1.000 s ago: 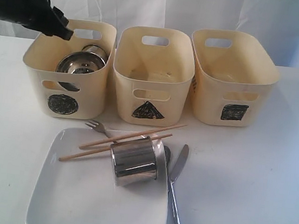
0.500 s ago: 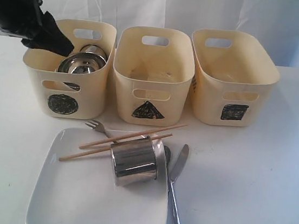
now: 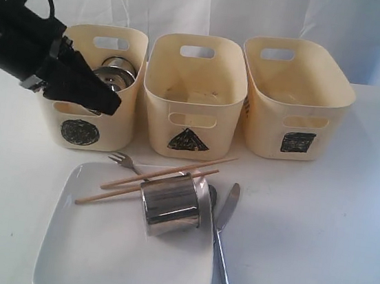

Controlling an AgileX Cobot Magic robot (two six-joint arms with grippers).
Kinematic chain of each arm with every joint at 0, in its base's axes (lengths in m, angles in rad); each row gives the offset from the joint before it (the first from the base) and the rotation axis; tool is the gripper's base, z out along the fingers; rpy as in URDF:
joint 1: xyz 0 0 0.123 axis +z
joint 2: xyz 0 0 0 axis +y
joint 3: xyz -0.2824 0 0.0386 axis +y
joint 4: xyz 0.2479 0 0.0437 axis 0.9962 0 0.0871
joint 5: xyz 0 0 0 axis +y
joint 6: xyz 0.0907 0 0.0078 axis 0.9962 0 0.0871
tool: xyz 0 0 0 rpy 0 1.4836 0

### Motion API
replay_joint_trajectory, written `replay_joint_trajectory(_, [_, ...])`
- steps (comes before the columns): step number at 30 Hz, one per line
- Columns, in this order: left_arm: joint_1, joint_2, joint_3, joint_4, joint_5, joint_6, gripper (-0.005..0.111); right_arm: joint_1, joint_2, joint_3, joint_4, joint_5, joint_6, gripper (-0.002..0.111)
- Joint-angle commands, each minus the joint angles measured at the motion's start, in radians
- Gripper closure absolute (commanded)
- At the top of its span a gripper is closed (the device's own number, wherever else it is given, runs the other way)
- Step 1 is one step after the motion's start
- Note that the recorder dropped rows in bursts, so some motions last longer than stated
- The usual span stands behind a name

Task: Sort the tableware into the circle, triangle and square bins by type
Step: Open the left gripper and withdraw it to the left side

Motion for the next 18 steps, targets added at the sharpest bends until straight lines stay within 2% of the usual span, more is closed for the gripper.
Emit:
replay_joint_trajectory(1, [0.000, -0.004, 0.070, -0.044, 0.020, -0.019, 0.089, 0.000, -0.006, 0.005, -0.005, -0.014, -0.003, 0.108])
replay_joint_trajectory(2, [0.000, -0.006, 0.088, -0.044, 0.022, -0.019, 0.101, 0.000, -0.006, 0.005, -0.005, -0.014, -0.003, 0.108])
replay_joint_trajectory(3, [0.000, -0.008, 0.110, -0.044, 0.022, -0.019, 0.106, 0.000, -0.006, 0.005, -0.005, -0.014, -0.003, 0.108])
replay_joint_trajectory(6, [0.000, -0.041, 0.189, -0.085, -0.042, -0.014, 0.107, 0.000, -0.006, 0.005, -0.005, -0.014, -0.003, 0.108])
replay_joint_trajectory(11, [0.000, -0.152, 0.340, -0.199, -0.261, 0.046, 0.107, 0.000, -0.006, 0.005, -0.005, -0.014, -0.003, 0.108])
replay_joint_trajectory(18, [0.000, -0.386, 0.539, -0.355, -0.387, 0.209, 0.107, 0.000, -0.006, 0.005, -0.005, -0.014, -0.003, 0.108])
